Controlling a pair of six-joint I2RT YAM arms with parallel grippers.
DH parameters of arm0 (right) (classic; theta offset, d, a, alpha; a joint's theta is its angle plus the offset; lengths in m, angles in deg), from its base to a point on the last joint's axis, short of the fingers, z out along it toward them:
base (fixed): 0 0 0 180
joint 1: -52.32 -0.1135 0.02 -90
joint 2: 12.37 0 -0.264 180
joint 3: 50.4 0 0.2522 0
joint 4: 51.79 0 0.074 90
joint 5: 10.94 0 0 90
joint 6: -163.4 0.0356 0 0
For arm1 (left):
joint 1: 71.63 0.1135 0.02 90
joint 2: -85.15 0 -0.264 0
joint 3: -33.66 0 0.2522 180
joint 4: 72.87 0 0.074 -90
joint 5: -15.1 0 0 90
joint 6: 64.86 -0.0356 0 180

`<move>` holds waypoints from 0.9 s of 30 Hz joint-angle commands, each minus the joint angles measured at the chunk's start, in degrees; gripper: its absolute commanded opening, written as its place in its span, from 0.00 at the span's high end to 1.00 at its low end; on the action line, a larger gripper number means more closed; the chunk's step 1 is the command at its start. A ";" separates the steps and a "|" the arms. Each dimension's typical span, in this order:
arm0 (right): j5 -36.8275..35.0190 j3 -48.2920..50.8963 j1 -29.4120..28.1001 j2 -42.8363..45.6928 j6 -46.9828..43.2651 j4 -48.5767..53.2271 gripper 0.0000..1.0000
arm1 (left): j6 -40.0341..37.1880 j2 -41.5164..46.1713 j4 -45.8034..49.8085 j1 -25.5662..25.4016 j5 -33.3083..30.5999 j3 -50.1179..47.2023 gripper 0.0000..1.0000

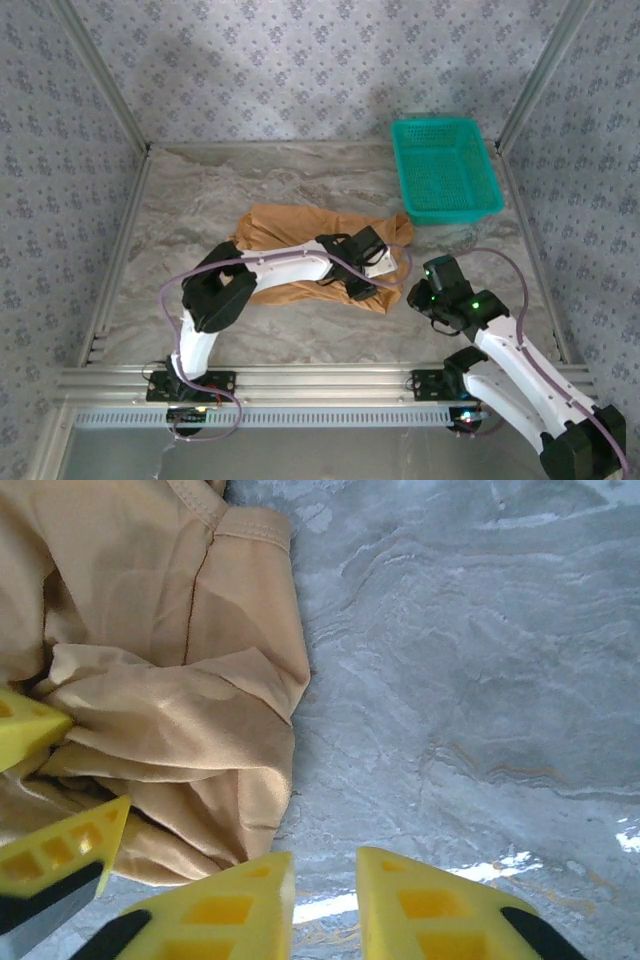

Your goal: Fold the inside-out t-shirt

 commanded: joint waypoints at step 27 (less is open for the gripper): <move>0.93 -6.10 -8.69 -27.25 6.54 -26.93 0.76 | 8.76 3.77 6.56 3.65 1.09 8.20 1.00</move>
